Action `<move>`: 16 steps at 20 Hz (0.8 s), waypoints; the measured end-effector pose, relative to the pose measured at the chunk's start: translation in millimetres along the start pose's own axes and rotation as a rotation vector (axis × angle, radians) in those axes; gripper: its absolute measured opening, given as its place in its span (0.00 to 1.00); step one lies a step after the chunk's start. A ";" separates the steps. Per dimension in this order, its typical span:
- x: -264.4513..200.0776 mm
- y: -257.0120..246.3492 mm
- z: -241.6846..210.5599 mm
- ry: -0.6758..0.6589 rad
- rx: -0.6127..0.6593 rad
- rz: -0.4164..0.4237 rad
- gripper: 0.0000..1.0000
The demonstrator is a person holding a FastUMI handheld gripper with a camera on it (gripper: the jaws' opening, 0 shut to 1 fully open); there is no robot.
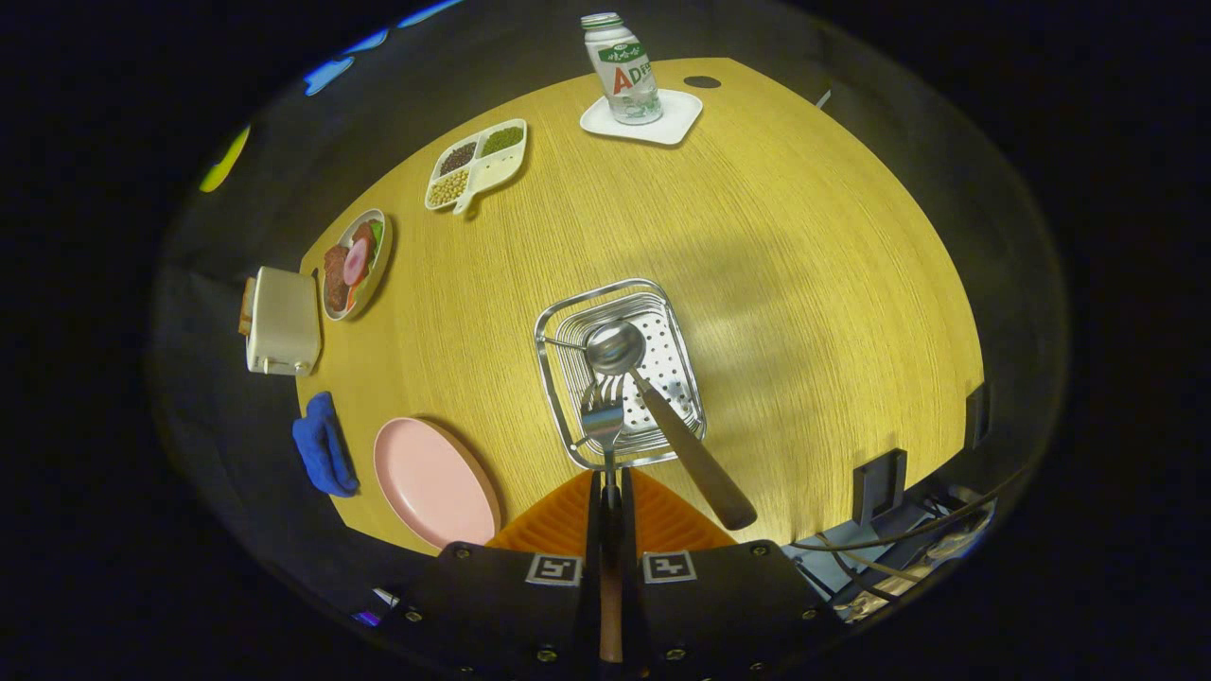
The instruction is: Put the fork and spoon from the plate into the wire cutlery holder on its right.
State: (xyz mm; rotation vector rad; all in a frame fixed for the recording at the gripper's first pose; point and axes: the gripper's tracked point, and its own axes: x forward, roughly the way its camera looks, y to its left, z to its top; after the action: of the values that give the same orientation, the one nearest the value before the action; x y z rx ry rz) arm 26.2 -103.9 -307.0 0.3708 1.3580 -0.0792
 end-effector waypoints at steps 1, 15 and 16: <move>-1.8 0.2 0.0 -0.004 0.005 0.006 0.10; -30.9 3.5 -1.5 -0.081 0.043 0.076 0.56; -36.1 2.7 0.0 -0.097 0.041 0.075 0.56</move>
State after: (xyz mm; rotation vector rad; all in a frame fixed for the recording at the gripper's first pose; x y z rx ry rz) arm 19.0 -107.1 -271.6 0.4467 1.2469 -0.0616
